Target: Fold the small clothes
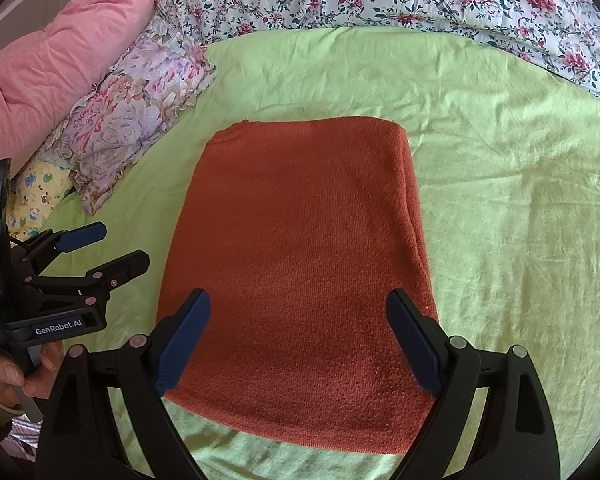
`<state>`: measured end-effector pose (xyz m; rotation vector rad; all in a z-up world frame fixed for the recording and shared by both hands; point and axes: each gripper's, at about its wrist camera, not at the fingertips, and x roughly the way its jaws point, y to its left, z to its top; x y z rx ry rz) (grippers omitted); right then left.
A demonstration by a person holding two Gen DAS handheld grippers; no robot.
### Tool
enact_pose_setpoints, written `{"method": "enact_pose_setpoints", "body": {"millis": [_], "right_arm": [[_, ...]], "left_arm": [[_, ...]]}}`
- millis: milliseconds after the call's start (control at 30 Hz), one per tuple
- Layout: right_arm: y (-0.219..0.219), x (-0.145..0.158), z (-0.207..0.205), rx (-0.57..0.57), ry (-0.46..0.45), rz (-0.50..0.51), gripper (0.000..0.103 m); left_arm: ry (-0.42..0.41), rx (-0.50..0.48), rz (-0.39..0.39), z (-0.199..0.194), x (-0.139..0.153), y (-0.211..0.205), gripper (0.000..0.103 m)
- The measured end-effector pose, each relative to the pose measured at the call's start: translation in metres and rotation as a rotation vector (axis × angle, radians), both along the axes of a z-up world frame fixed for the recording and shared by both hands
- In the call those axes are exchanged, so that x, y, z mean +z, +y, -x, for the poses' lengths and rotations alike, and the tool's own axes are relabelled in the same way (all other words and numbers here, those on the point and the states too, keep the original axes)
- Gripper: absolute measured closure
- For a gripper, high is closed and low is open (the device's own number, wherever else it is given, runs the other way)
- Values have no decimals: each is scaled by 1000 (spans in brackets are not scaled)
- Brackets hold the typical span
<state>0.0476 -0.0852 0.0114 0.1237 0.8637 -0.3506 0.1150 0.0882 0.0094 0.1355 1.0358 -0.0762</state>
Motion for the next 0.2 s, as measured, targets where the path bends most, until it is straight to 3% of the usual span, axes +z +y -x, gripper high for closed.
{"method": "enact_pose_setpoints", "body": {"millis": [200], "right_arm": [[2,2,0,-3,-16,-1,13]], "left_arm": [[-1,1,1,3,4,0,16]]}}
